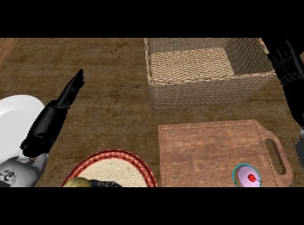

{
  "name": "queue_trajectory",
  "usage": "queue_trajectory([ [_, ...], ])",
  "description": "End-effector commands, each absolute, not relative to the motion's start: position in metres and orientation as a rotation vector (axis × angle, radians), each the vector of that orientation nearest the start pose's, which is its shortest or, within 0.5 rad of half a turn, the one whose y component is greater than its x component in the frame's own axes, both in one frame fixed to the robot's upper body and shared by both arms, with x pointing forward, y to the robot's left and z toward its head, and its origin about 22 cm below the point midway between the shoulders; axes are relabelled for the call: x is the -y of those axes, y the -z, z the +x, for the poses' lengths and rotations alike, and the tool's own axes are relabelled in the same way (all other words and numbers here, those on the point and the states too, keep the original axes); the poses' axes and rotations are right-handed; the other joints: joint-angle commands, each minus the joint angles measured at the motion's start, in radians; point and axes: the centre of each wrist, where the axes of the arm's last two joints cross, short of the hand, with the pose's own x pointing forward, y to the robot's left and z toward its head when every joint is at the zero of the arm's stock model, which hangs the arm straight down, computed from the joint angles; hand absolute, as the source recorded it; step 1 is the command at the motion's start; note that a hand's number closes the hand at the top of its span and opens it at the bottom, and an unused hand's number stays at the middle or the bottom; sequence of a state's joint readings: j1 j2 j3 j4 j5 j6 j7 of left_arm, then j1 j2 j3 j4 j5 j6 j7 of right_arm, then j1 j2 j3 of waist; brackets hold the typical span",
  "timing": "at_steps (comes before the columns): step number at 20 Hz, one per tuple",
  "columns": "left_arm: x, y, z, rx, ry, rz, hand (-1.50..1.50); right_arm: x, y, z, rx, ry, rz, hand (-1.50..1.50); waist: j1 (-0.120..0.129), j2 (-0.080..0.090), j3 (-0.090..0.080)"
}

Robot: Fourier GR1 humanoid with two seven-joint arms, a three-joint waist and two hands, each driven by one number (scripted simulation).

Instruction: Pick the cupcake from the cutting board and place it in the basket

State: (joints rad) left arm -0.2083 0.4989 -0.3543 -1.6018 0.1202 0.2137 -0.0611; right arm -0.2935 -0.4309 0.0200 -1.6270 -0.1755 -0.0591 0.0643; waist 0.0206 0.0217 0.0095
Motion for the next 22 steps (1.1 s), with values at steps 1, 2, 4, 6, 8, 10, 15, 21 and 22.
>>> queue_trajectory([
  [1,-0.270,-0.034,0.267,1.648,0.425,0.255,0.00,0.256,-0.118,0.275,1.989,-0.298,0.045,1.50,-0.032,-0.023,-0.009],
  [2,-0.279,-0.032,0.260,1.565,0.408,0.295,0.00,0.246,-0.131,0.269,2.132,-0.323,0.174,1.50,-0.029,-0.032,-0.006],
  [4,-0.300,-0.011,0.250,1.399,0.373,0.393,0.00,0.214,-0.157,0.252,2.340,-0.389,0.455,1.50,-0.036,-0.051,0.000],
  [6,-0.318,0.006,0.238,1.270,0.340,0.463,0.00,0.190,-0.188,0.234,2.534,-0.459,0.709,1.50,-0.012,-0.075,0.004],
  [8,-0.315,0.015,0.231,1.218,0.331,0.432,0.00,0.201,-0.215,0.226,2.708,-0.757,0.478,-1.50,-0.054,-0.101,-0.013],
  [10,-0.332,0.023,0.221,1.137,0.286,0.494,0.00,0.205,-0.216,0.206,2.851,-0.693,0.380,-1.50,-0.107,-0.103,-0.005],
  [15,-0.350,0.036,0.203,1.045,0.175,0.568,0.00,0.258,-0.201,0.182,2.921,-0.239,-0.403,-1.50,-0.256,-0.099,0.006],
  [21,-0.365,0.040,0.188,1.018,0.119,0.616,0.00,0.303,-0.165,0.133,2.565,-0.449,-0.875,-1.50,-0.269,-0.070,-0.001],
  [22,-0.357,0.038,0.191,1.037,0.126,0.594,0.00,0.305,-0.159,0.126,2.504,-0.582,-0.837,-1.50,-0.252,-0.064,-0.001],
])
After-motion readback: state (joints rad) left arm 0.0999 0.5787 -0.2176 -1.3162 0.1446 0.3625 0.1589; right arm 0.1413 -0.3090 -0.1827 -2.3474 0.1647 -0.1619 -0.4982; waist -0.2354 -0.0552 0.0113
